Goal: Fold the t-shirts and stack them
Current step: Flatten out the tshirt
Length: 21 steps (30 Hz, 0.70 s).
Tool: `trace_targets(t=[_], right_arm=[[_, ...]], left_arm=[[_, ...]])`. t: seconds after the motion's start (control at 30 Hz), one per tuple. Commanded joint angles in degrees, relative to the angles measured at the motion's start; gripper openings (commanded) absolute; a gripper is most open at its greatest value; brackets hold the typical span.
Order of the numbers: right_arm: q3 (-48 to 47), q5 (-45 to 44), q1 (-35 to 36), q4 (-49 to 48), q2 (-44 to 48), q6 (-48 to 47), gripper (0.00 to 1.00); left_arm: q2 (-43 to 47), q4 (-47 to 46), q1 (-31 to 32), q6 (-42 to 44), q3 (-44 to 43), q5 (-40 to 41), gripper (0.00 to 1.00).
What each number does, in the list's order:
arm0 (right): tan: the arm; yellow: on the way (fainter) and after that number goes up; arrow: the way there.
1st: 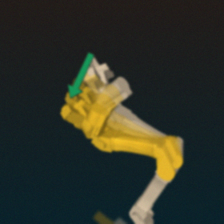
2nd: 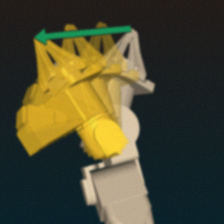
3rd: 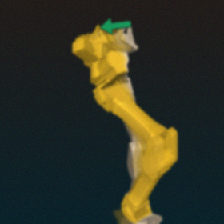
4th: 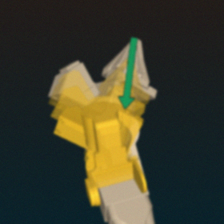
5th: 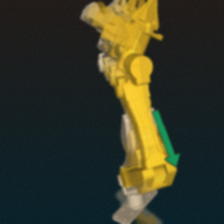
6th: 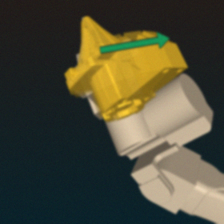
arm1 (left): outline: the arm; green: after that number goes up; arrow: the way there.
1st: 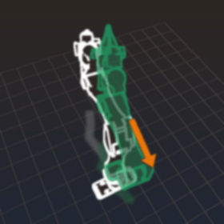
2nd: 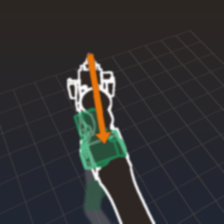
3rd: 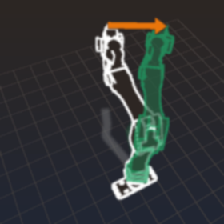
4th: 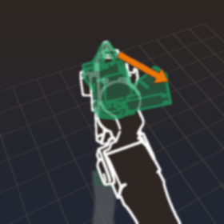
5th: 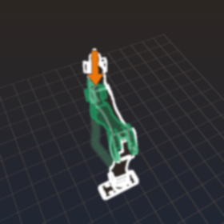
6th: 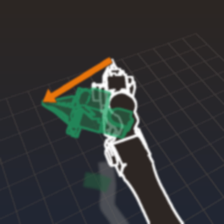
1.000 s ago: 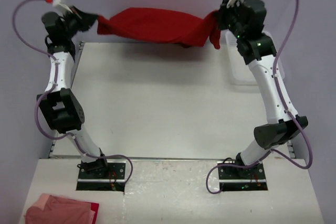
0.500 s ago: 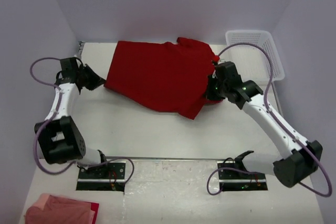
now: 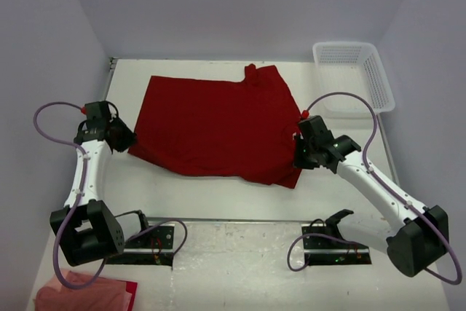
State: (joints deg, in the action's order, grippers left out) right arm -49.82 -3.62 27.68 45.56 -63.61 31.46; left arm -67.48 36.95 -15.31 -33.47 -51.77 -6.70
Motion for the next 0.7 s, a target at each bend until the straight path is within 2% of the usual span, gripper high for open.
trace_targets(t=[0.0, 0.2, 0.27, 0.43, 0.67], right_arm=[[1.39, 0.71, 0.70, -0.21, 3.14, 2.29, 0.00], [3.59, 5.27, 2.20, 1.28, 8.58, 6.50, 0.00], [3.42, 5.20, 3.25, 2.77, 9.47, 7.82, 0.00], [3.06, 3.89, 11.85, 5.41, 10.96, 14.23, 0.00], [3.59, 0.02, 21.09, 5.59, 9.39, 20.48, 0.00]], left_arm=[[0.42, 3.65, -0.16, 1.57, 0.70, 4.40, 0.00], [3.93, 6.81, -0.16, -1.85, 4.57, 10.91, 0.00], [5.07, 10.40, -0.16, -4.31, 3.87, 15.12, 0.00], [6.49, 17.80, -0.16, -10.37, -0.70, 24.35, 0.00], [6.75, 19.92, -0.16, -10.91, -0.71, 24.28, 0.00]])
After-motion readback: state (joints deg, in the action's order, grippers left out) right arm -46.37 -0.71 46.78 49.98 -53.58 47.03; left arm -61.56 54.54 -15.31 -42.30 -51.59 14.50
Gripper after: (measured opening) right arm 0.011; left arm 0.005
